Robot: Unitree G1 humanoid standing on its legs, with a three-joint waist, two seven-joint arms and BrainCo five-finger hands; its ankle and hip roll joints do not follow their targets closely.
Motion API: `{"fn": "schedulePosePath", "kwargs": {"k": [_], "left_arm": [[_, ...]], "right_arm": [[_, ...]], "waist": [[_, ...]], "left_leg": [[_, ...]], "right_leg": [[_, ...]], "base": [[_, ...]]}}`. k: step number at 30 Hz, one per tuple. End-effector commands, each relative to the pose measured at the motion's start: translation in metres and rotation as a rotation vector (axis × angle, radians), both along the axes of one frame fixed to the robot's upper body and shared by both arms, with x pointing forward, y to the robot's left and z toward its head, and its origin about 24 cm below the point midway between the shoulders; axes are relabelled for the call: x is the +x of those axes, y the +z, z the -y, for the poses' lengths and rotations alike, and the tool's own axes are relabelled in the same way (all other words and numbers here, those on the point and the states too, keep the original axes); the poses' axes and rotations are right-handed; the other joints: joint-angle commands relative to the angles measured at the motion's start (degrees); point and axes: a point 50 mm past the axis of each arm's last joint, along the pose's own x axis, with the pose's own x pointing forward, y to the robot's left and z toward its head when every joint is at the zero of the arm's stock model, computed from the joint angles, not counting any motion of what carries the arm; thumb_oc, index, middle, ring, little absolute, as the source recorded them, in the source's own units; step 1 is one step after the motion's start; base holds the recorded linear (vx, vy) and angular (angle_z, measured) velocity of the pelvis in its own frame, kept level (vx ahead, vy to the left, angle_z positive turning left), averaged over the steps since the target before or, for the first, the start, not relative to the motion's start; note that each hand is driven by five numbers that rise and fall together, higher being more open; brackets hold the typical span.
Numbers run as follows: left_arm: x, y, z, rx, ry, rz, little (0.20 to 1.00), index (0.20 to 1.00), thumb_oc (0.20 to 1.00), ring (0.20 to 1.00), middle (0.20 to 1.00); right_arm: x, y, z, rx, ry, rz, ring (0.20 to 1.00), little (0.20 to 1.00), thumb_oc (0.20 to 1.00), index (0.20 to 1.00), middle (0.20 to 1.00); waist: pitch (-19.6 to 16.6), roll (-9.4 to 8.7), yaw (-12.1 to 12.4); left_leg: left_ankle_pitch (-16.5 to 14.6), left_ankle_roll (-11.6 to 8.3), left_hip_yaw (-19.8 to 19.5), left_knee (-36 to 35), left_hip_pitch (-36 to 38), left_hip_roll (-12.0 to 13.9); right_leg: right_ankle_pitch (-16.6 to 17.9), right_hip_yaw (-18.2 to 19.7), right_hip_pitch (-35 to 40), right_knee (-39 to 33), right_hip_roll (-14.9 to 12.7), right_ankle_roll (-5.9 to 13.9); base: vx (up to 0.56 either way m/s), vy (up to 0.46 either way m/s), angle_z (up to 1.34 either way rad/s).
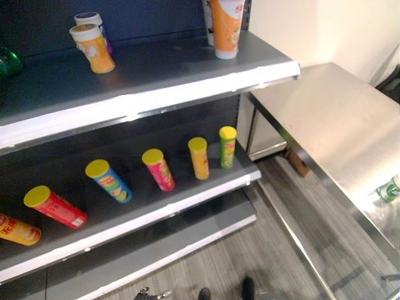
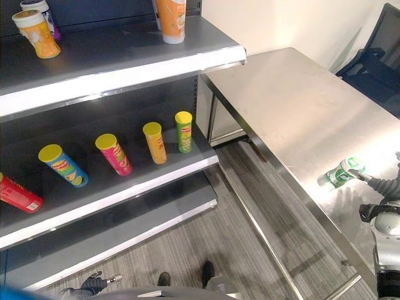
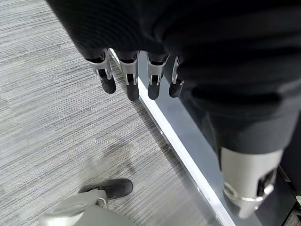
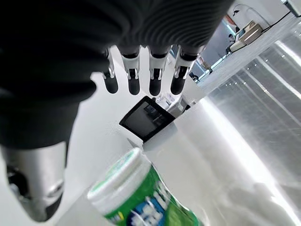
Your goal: Put the goods on the table back onto the shelves and tidy them up.
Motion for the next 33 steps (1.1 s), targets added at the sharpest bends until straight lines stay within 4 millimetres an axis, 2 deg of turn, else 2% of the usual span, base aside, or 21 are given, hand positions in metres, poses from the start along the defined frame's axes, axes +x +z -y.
{"fn": "schedulePosePath", "kwargs": {"k": [1, 2, 8, 21, 33], "left_arm": [[0.014, 0.005, -0.010, 0.040, -0.031, 0.024, 1.000, 1.000, 1.000, 1.000, 1.000], [0.014, 0.005, -0.011, 0.040, -0.037, 0.027, 1.000, 1.000, 1.000, 1.000, 1.000], [0.013, 0.005, -0.011, 0.044, -0.039, 0.016, 1.000, 1.000, 1.000, 1.000, 1.000], [0.011, 0.003, -0.008, 0.048, -0.026, 0.007, 1.000, 1.000, 1.000, 1.000, 1.000], [0.010, 0.002, -0.005, 0.055, -0.023, 0.001, 1.000, 1.000, 1.000, 1.000, 1.000]], "right_arm": [[0.020, 0.025, 0.001, -0.095, 0.073, -0.002, 1.000, 1.000, 1.000, 1.000, 1.000], [0.026, 0.017, 0.003, -0.087, 0.079, -0.072, 1.000, 1.000, 1.000, 1.000, 1.000], [0.032, 0.011, 0.010, -0.103, 0.050, -0.153, 1.000, 1.000, 1.000, 1.000, 1.000], [0.032, 0.019, 0.010, -0.147, -0.006, -0.090, 1.000, 1.000, 1.000, 1.000, 1.000], [0.032, 0.024, 0.000, -0.172, -0.031, 0.010, 1.000, 1.000, 1.000, 1.000, 1.000]], "waist": [[0.1, -1.53, 2.4], [0.2, -1.62, 2.8], [0.4, -1.32, 3.2], [0.3, -0.89, 3.3], [0.2, -0.48, 3.2]], "left_leg": [[-4.9, -2.08, 6.1, 0.7, 1.2, 3.3], [-4.8, -2.15, 6.1, 0.7, 1.2, 3.3], [-4.6, -2.36, 5.6, 0.7, 1.0, 3.3], [-4.5, -2.70, 4.9, 0.7, 1.1, 3.7], [-4.9, -2.44, 5.0, 0.7, 1.6, 3.7]], "right_leg": [[-9.4, -0.5, 2.6, 1.0, 0.2, 1.38], [-9.4, -0.5, 2.6, 1.0, 0.1, 1.37], [-9.6, -1.3, 2.8, 1.0, 0.0, 1.19], [-10.2, -2.3, 3.4, 1.0, 0.2, 0.76], [-10.4, -2.1, 3.8, 1.0, 0.3, 0.78]], "base": [[-0.03, 0.000, -0.03], [-0.03, -0.002, -0.03], [-0.01, -0.011, 0.03], [0.00, -0.020, 0.04], [0.00, -0.002, 0.00]]}}
